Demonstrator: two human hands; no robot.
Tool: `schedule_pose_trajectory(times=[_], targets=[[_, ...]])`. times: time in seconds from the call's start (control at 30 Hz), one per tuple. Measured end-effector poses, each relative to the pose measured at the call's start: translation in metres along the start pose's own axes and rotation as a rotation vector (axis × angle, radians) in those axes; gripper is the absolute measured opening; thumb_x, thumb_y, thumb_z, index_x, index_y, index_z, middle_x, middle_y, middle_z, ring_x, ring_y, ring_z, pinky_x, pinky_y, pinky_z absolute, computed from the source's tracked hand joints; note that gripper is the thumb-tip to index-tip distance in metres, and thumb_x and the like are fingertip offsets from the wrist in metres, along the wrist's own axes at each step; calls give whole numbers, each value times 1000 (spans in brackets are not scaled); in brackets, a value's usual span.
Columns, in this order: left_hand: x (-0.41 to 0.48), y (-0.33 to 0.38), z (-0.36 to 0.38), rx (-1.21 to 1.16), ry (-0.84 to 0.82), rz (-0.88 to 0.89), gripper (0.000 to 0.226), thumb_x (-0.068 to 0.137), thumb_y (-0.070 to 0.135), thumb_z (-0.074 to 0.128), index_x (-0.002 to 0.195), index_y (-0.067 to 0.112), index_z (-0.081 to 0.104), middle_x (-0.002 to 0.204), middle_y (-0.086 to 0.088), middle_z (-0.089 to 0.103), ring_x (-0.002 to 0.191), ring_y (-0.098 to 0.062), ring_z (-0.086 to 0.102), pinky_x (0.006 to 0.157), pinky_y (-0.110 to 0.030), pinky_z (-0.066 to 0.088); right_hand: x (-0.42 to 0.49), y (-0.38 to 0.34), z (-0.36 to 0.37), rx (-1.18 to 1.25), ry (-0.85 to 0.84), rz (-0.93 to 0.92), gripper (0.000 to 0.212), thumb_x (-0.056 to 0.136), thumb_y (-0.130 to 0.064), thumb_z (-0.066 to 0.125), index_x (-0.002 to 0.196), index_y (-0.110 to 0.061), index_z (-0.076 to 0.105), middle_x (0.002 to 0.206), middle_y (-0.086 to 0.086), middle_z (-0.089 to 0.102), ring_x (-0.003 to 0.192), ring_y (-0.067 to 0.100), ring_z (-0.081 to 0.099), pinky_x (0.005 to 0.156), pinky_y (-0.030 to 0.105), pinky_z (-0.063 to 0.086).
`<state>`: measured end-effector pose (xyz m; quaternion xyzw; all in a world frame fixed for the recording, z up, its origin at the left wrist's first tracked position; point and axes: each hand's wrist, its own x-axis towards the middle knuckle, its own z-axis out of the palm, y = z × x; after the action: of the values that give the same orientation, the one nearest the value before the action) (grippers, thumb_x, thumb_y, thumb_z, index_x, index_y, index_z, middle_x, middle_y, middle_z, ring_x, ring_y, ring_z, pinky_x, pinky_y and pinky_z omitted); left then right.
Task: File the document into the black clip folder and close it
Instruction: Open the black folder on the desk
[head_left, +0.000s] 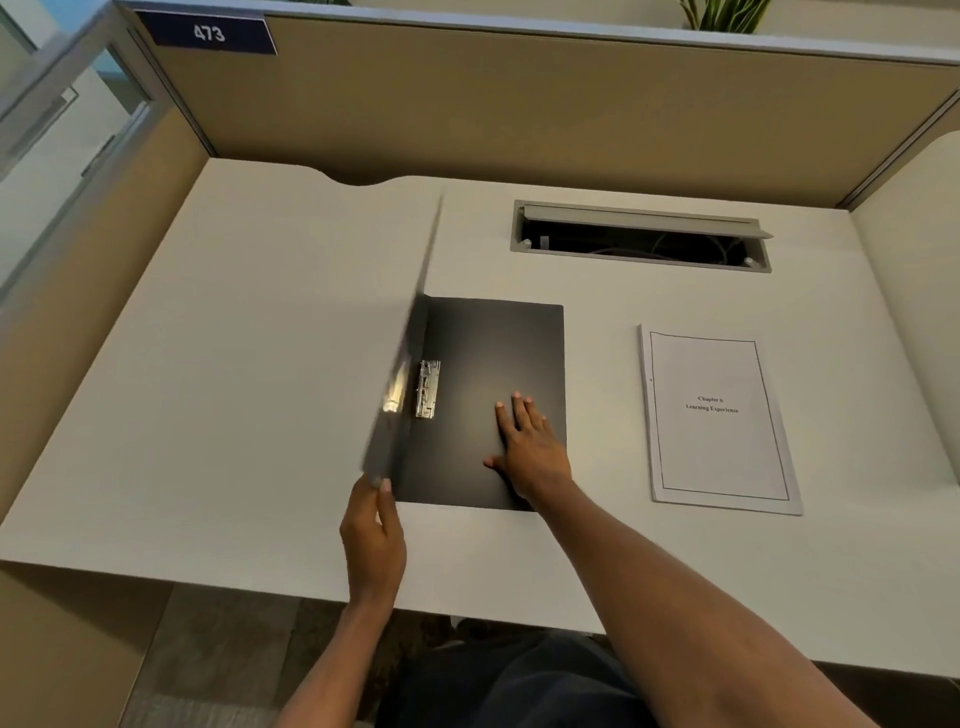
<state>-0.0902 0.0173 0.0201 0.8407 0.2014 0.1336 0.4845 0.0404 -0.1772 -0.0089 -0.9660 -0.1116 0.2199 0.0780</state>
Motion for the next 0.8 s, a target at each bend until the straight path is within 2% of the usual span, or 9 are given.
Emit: schedule_pose_trajectory(times=[0.07, 0.13, 0.2, 0.27, 0.33, 0.43, 0.53, 0.67, 0.8], targets=[[7, 1, -5, -46, 117, -119, 25, 103, 26, 52, 95, 7, 66, 83, -6, 67, 78, -23, 66, 73, -28, 56, 0, -2, 1, 1, -4, 13, 90, 98, -54, 51, 162, -21, -4, 170, 10, -11, 157, 27, -9, 128, 42, 6], [16, -3, -10, -57, 209, -229, 20, 101, 20, 61, 92, 3, 67, 82, -10, 69, 77, -25, 68, 71, -31, 57, 0, -3, 1, 9, -5, 22, 90, 98, -53, 52, 162, -20, -3, 170, 10, -11, 157, 28, -9, 128, 42, 7], [24, -6, -14, -60, 273, -274, 18, 98, 16, 66, 95, -2, 66, 89, -15, 72, 82, -31, 71, 71, -25, 55, 0, -4, 1, 12, -9, 32, 90, 98, -52, 53, 162, -20, -2, 170, 10, -10, 157, 28, -9, 128, 42, 6], [32, -8, -19, -97, 337, -329, 22, 94, 12, 71, 109, -3, 64, 105, -18, 73, 95, -32, 73, 80, -31, 60, 0, -5, 1, 6, -15, 38, 91, 98, -52, 53, 162, -20, -3, 170, 10, -11, 157, 28, -9, 127, 42, 6], [41, -13, -22, -147, 395, -418, 49, 89, 7, 76, 133, 4, 54, 123, -18, 68, 102, -31, 72, 88, -37, 60, 0, -6, 1, 3, -17, 42, 91, 98, -52, 53, 162, -20, -4, 170, 10, -11, 157, 28, -9, 127, 42, 6], [54, -18, -24, -170, 430, -545, 100, 82, -3, 80, 160, 16, 21, 145, -17, 51, 106, -26, 65, 94, -36, 54, 0, -7, -1, 15, -9, 45, 91, 98, -51, 54, 162, -20, -2, 170, 10, -10, 157, 29, -9, 126, 42, 5], [61, -22, -21, -18, 422, -570, 109, 79, -3, 82, 163, 14, 15, 155, -17, 31, 128, -36, 52, 104, -45, 53, 0, -7, -1, 26, -6, 51, 92, 97, -50, 56, 162, -20, -1, 170, 10, -8, 157, 28, -8, 126, 42, 5], [70, -28, -13, 335, 288, -499, 89, 81, 11, 84, 156, 18, 37, 171, -7, 8, 154, -41, 21, 116, -55, 40, 0, -7, 1, 18, -3, 53, 92, 97, -50, 56, 162, -21, -1, 171, 9, -7, 157, 28, -8, 126, 42, 6], [83, -27, -1, 607, 15, -224, 71, 90, 28, 75, 152, 13, 45, 172, -11, 7, 159, -38, 8, 126, -53, 17, 0, -8, 0, -1, -11, 52, 91, 97, -51, 55, 162, -21, -2, 170, 9, -9, 157, 29, -8, 126, 42, 7]])
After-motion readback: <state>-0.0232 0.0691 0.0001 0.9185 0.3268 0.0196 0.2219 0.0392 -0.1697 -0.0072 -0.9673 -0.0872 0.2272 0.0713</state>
